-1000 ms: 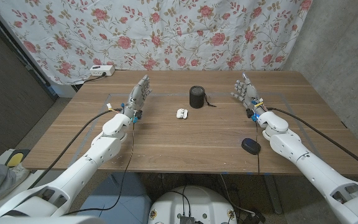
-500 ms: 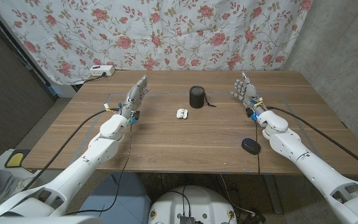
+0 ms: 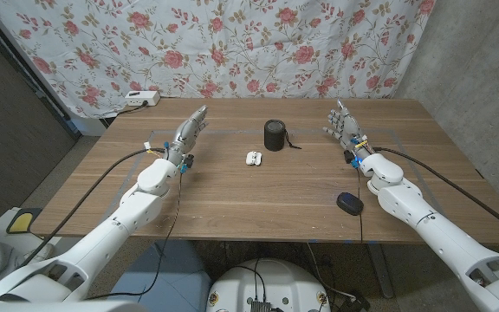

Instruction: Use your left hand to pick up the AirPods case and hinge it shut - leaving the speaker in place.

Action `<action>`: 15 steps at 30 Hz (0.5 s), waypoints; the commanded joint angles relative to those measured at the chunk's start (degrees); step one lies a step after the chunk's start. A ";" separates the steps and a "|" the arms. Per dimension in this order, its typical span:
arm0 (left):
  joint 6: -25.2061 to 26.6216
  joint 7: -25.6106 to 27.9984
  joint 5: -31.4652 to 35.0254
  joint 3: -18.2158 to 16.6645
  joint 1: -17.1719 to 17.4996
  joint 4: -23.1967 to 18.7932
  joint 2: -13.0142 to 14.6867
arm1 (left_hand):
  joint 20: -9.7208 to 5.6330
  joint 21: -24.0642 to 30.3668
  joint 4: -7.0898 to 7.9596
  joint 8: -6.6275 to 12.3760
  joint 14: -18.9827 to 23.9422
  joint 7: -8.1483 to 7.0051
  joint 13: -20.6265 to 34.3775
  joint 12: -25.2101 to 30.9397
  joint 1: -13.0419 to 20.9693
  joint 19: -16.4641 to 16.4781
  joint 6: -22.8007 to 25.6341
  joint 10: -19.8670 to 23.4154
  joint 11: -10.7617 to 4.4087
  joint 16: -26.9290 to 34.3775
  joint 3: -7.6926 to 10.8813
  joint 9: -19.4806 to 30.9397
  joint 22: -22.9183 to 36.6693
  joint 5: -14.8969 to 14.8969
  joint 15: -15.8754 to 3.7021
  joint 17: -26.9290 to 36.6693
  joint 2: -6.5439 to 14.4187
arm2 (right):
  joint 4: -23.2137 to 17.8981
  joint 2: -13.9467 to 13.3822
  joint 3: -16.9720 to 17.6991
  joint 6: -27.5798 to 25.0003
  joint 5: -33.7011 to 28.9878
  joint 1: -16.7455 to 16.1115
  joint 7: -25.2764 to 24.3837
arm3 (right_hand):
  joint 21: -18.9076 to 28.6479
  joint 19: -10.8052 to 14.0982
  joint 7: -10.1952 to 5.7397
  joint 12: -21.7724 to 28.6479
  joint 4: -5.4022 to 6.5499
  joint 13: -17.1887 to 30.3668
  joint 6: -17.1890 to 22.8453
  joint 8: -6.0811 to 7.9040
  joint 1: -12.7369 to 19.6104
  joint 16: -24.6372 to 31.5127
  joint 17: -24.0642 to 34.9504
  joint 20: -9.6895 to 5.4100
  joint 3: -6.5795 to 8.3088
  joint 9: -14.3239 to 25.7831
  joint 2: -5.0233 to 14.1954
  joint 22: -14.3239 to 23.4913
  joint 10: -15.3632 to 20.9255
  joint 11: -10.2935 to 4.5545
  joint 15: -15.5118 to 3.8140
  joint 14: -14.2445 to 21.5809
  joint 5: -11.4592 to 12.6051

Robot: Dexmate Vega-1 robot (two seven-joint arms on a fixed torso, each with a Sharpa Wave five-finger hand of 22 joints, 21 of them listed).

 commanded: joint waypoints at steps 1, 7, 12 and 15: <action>2.57 1.75 3.79 1.26 1.07 -4.16 2.46 | -0.06 -0.32 -0.19 0.12 0.34 0.19 0.25 0.55 0.47 0.55 0.58 0.89 0.37 0.38 -0.07 0.26 0.27 0.12 0.57 0.15 -0.10 | 0.57 0.26 0.06 -0.27 0.19 0.52 0.07 | -0.10 -1.17 0.17 0.13 -0.33 0.07 -0.45 0.32 0.68 0.04 0.22 -0.13 0.00 0.22 0.11 0.08 -0.32 0.60 0.03 -0.98 0.23; 2.49 5.11 6.99 1.07 1.61 -4.97 3.18 | 0.00 -0.53 -0.20 0.09 0.46 0.26 0.28 0.57 0.40 0.66 0.73 1.09 0.31 0.38 -0.14 0.27 0.28 0.13 0.77 0.16 -0.12 | 1.90 0.90 -0.24 -0.17 0.11 1.60 0.45 | -0.26 -2.16 0.26 0.19 -0.39 0.07 -0.59 0.33 0.73 -0.08 0.21 -0.29 -0.02 0.22 0.16 0.07 -0.33 0.69 0.06 -1.53 0.22; 3.80 7.04 8.43 0.67 2.02 -6.74 4.02 | 0.05 -0.75 -0.24 -0.05 0.46 0.17 0.30 0.76 0.38 0.71 0.59 1.69 0.14 0.33 -0.19 0.28 0.29 0.14 0.63 0.17 -0.11 | 2.62 1.10 -0.43 -0.16 -0.04 2.25 0.76 | -0.22 -2.38 0.36 0.21 -0.42 0.07 -0.67 0.33 0.77 -0.08 0.20 -0.16 -0.02 0.22 0.21 0.06 -0.35 0.74 0.09 -1.66 0.21; 3.96 8.23 8.40 0.34 2.27 -7.33 3.52 | 0.08 -1.01 -0.30 0.06 0.51 0.30 0.34 1.03 0.45 0.77 1.07 2.52 -0.05 0.30 -0.17 0.30 0.29 0.18 0.43 0.17 0.00 | 2.87 1.23 -0.34 -0.02 0.14 2.35 0.90 | -0.19 -2.41 0.37 0.20 -0.43 0.07 -0.68 0.34 0.78 -0.09 0.20 -0.16 -0.02 0.22 0.22 0.06 -0.42 0.65 0.07 -1.73 0.21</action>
